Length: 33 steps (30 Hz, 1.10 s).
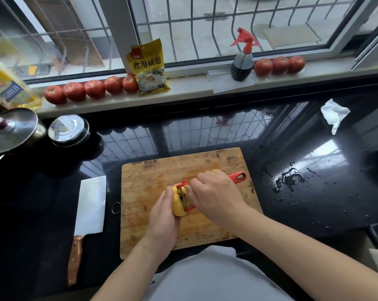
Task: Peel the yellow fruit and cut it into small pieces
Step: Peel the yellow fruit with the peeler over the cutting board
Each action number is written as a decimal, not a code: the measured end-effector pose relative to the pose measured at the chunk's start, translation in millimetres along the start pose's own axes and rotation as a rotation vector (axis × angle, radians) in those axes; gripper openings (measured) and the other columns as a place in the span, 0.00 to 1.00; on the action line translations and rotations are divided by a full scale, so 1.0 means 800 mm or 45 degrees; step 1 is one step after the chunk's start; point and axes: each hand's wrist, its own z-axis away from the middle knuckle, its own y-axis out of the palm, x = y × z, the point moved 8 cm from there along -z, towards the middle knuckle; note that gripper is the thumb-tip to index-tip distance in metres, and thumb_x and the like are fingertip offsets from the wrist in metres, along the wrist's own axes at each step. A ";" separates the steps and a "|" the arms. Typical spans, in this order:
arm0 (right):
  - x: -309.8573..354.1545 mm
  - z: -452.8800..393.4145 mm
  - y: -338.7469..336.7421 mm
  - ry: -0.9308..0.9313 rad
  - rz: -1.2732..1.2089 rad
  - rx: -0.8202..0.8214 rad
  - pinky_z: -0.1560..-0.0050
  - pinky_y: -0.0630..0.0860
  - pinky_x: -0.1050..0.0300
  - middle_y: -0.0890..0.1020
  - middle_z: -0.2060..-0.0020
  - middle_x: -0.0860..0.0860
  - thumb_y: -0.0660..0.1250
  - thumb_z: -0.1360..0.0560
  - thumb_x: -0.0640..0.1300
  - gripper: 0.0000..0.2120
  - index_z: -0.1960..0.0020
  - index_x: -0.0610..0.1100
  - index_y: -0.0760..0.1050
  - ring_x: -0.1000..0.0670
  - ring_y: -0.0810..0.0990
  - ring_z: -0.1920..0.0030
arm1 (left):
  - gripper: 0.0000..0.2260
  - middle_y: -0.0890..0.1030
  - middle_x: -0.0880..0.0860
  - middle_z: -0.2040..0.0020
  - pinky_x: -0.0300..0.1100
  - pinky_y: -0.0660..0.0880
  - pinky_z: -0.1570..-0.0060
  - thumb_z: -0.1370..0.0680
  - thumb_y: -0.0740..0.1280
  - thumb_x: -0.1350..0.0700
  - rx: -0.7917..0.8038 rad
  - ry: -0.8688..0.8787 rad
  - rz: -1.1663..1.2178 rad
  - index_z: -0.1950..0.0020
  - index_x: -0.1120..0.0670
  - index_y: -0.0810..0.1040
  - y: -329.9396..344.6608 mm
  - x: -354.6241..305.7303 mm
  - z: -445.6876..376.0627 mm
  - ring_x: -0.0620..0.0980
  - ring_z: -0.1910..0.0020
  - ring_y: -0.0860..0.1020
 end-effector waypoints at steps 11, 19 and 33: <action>-0.089 0.031 0.060 0.457 0.203 0.346 0.60 0.66 0.52 0.79 0.60 0.52 0.51 0.15 0.51 0.17 0.54 0.49 0.75 0.49 0.73 0.62 | 0.20 0.82 0.62 0.40 0.47 0.79 0.50 0.13 0.55 0.48 -0.120 0.065 0.181 0.32 0.60 0.76 0.002 -0.022 -0.002 0.57 0.49 0.82; -0.104 0.018 0.065 0.558 0.208 0.456 0.62 0.72 0.52 0.78 0.58 0.49 0.61 0.18 0.45 0.07 0.48 0.45 0.77 0.46 0.77 0.61 | 0.17 0.83 0.63 0.46 0.46 0.75 0.61 0.14 0.59 0.45 -0.043 -0.278 0.237 0.33 0.54 0.77 -0.002 0.006 -0.006 0.58 0.57 0.81; -0.025 0.035 0.065 0.642 -1.499 0.649 0.58 0.74 0.56 0.75 0.61 0.54 0.73 0.23 0.49 0.10 0.44 0.52 0.77 0.55 0.73 0.62 | 0.22 0.85 0.61 0.50 0.46 0.68 0.65 0.14 0.55 0.41 0.018 -0.391 -0.298 0.36 0.55 0.80 -0.020 0.020 -0.005 0.56 0.64 0.80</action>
